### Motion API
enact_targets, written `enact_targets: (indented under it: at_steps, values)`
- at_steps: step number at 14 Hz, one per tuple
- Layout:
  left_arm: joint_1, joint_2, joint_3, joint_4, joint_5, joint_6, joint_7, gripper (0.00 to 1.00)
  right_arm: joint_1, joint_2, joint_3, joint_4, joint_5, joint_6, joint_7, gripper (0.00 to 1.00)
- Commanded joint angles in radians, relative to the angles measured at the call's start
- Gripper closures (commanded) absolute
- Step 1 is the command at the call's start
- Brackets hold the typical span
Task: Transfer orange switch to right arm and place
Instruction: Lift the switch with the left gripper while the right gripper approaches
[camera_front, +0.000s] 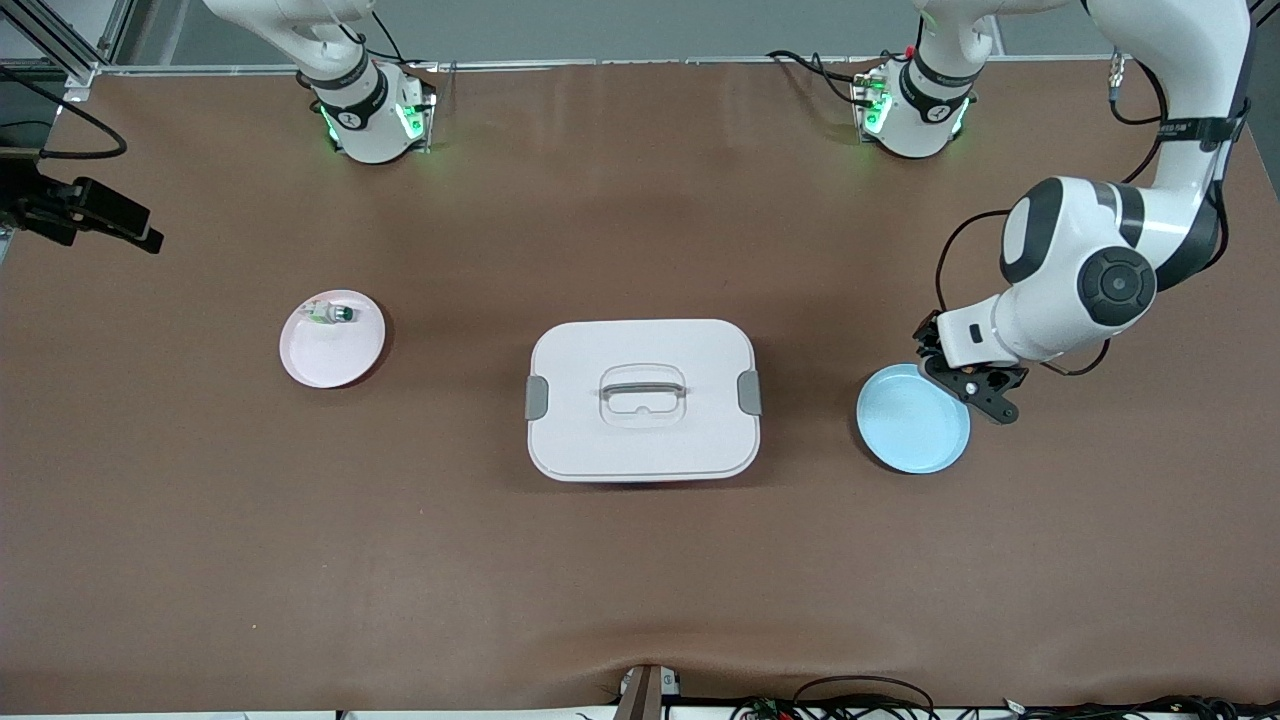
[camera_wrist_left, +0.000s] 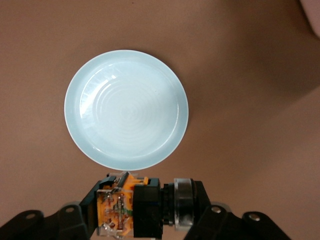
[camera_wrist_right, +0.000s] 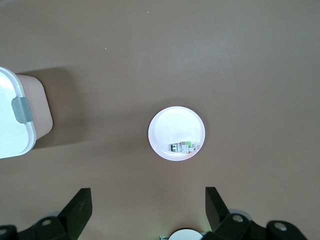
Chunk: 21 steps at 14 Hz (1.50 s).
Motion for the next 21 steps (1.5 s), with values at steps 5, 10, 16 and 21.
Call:
enact_targets:
  at_steps: [5, 10, 16, 21]
  values:
    - [0.007, -0.079, -0.086, 0.028, -0.032, -0.099, -0.452, 1.00, -0.018, -0.010, 0.006, -0.019, 0.025, 0.003, -0.008, 0.00]
    - [0.008, -0.087, -0.146, 0.063, -0.203, -0.106, -0.874, 0.94, -0.018, -0.010, 0.005, -0.030, 0.037, 0.005, -0.008, 0.00]
    - [0.004, -0.093, -0.240, 0.099, -0.314, -0.012, -1.386, 0.98, -0.016, -0.012, 0.005, -0.066, 0.066, 0.034, -0.008, 0.00]
    - [-0.007, -0.066, -0.304, 0.136, -0.342, 0.063, -2.035, 0.98, -0.010, -0.012, 0.006, -0.070, 0.088, 0.046, -0.007, 0.00]
